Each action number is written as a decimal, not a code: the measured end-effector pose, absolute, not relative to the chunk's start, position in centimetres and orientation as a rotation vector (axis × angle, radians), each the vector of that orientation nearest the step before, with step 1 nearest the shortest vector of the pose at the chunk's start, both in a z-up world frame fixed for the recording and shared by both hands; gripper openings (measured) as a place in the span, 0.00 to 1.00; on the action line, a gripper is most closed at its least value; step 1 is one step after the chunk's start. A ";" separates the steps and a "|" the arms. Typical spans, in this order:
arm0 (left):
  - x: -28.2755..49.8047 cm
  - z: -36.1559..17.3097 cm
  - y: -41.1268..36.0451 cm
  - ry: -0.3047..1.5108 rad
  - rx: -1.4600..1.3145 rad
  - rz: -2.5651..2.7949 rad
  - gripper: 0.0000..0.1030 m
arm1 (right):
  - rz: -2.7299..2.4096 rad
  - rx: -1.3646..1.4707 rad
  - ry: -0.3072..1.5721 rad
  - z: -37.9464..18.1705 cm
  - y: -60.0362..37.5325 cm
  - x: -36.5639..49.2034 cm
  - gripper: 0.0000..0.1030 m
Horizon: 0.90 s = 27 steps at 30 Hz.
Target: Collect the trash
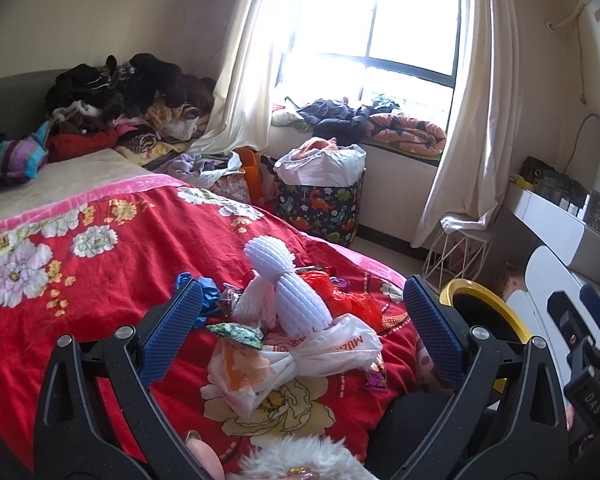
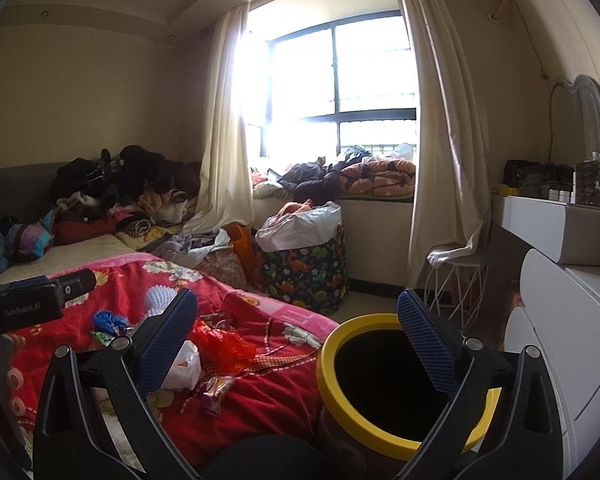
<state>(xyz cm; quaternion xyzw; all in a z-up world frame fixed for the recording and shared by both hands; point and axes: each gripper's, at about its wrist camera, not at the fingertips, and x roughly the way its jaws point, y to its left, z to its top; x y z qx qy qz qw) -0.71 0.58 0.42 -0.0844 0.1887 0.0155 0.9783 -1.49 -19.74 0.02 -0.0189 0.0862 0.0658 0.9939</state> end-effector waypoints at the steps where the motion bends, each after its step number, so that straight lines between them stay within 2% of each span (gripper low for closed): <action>1: -0.5 0.3 1.0 0.381 -0.179 0.037 0.90 | 0.140 -0.042 0.180 0.0 -19.5 -1.3 0.94; 17: 0.3 0.8 7.3 0.373 -0.292 0.161 0.90 | 0.347 -0.082 0.257 1.2 -13.7 1.6 0.94; 27: 3.2 1.4 8.7 0.397 -0.314 0.133 0.90 | 0.271 -0.079 0.384 0.0 -14.0 6.7 0.94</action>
